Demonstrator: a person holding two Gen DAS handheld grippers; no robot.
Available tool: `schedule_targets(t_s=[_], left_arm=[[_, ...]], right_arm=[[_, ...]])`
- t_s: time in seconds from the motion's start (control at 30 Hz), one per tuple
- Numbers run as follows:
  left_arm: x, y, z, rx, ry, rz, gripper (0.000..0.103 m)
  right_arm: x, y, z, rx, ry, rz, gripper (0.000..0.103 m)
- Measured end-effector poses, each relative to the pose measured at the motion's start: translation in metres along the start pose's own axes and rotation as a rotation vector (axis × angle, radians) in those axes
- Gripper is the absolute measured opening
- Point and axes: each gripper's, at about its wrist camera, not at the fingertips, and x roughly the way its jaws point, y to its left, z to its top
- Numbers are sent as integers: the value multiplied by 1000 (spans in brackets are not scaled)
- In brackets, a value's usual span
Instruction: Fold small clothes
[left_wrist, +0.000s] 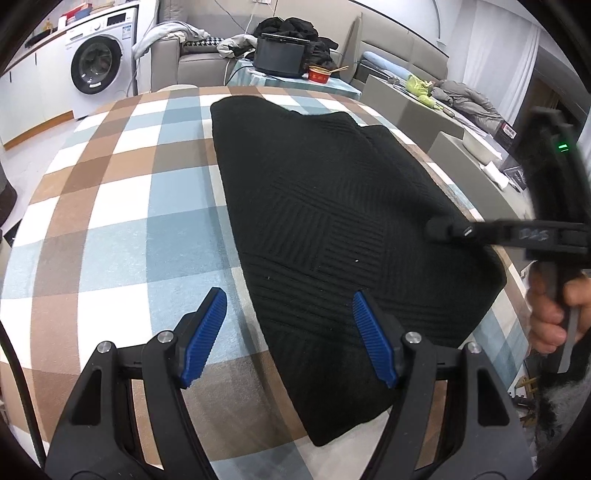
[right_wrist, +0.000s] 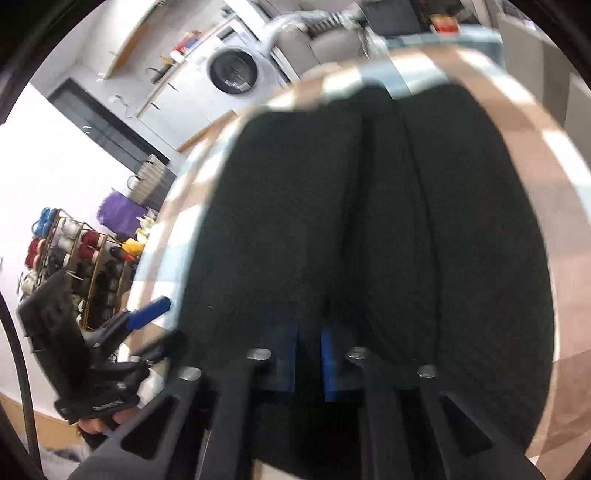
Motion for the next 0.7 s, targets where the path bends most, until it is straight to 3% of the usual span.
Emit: schedule_targets(t_s=[0.13, 0.2, 0.33, 0.43, 0.7], left_arm=[[-2, 4, -4, -9, 2, 12, 69], [-2, 5, -6, -9, 9, 16, 68], [-6, 1, -9, 4, 9, -1, 69], [-1, -5, -10, 19, 19, -7, 69], [2, -13, -10, 48, 36, -9, 69]], right_arm=[[14, -10, -19, 35, 86, -83, 14], [6, -12, -23, 48, 66, -62, 17], [-18, -6, -45, 21, 36, -20, 38], [-17, -7, -65, 10, 43, -46, 32], [-48, -5, -78, 43, 13, -19, 33]])
